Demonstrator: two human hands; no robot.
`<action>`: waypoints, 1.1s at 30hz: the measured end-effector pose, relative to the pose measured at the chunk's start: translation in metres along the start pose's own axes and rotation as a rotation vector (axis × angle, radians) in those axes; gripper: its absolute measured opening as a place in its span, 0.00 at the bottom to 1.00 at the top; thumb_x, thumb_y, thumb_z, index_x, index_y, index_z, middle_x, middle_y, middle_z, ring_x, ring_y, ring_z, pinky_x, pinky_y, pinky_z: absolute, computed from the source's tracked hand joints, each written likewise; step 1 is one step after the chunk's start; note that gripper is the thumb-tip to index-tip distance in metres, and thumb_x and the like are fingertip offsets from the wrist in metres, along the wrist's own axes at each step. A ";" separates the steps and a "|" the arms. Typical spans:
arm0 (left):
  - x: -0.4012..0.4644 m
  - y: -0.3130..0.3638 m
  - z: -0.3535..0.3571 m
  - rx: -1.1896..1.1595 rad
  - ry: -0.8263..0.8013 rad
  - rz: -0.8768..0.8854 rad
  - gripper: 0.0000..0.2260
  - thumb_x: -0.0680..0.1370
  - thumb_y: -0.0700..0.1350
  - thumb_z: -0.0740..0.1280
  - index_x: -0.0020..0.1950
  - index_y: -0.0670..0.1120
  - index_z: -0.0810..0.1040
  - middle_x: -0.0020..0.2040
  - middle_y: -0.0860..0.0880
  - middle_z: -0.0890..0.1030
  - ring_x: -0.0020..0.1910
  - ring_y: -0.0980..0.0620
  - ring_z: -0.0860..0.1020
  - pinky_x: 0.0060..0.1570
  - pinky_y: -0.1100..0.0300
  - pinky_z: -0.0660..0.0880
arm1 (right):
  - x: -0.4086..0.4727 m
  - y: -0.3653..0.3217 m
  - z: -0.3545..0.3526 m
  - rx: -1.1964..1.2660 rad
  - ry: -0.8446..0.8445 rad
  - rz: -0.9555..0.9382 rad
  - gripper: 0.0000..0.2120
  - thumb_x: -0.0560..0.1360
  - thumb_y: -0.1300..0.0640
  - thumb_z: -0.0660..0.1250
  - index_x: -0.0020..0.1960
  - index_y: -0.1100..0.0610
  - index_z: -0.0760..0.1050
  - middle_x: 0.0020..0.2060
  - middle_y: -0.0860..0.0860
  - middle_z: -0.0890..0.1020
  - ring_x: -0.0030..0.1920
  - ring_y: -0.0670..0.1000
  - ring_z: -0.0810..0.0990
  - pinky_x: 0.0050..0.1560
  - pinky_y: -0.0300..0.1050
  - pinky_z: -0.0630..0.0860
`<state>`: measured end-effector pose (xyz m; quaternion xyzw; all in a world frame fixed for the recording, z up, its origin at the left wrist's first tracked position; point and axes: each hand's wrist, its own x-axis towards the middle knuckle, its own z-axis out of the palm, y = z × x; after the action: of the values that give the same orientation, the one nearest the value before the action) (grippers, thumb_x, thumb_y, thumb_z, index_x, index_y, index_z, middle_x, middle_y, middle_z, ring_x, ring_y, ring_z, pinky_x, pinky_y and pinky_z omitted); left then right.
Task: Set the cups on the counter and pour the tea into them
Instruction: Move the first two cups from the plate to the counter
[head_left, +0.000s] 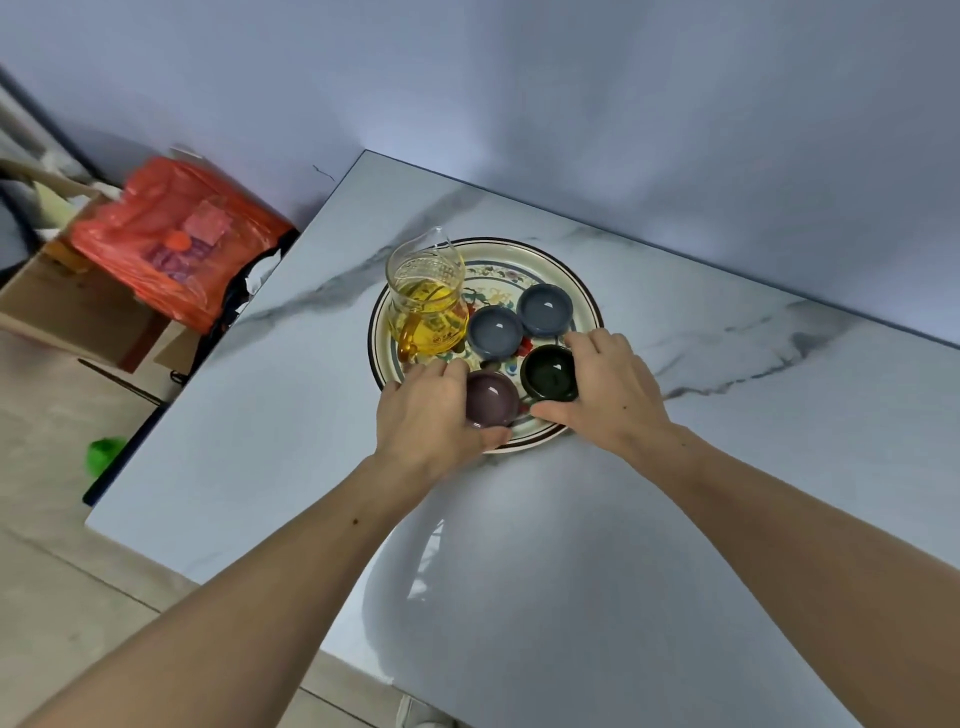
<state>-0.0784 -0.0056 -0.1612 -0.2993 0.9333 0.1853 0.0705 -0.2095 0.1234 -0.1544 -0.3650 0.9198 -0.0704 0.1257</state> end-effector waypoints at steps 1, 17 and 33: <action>0.000 0.000 0.001 -0.004 0.006 -0.003 0.31 0.64 0.67 0.71 0.60 0.50 0.73 0.58 0.50 0.77 0.60 0.47 0.73 0.54 0.50 0.71 | 0.001 0.000 0.001 -0.004 -0.003 -0.002 0.36 0.64 0.38 0.74 0.65 0.56 0.69 0.59 0.54 0.76 0.59 0.56 0.72 0.55 0.50 0.74; -0.002 0.028 -0.018 -0.136 0.126 0.099 0.30 0.61 0.65 0.74 0.57 0.51 0.76 0.52 0.51 0.79 0.54 0.49 0.76 0.50 0.51 0.74 | -0.008 0.036 -0.029 0.278 0.116 0.090 0.32 0.63 0.49 0.78 0.63 0.56 0.72 0.57 0.54 0.74 0.59 0.54 0.70 0.52 0.41 0.69; -0.010 0.216 0.031 -0.069 -0.094 0.437 0.31 0.62 0.62 0.74 0.62 0.52 0.74 0.56 0.54 0.78 0.58 0.51 0.74 0.56 0.55 0.70 | -0.119 0.223 -0.077 0.334 0.205 0.393 0.32 0.62 0.51 0.79 0.62 0.57 0.72 0.56 0.54 0.73 0.59 0.54 0.69 0.51 0.40 0.65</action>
<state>-0.1959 0.1749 -0.1219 -0.0836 0.9648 0.2417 0.0616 -0.2935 0.3700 -0.1084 -0.1446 0.9565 -0.2319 0.1018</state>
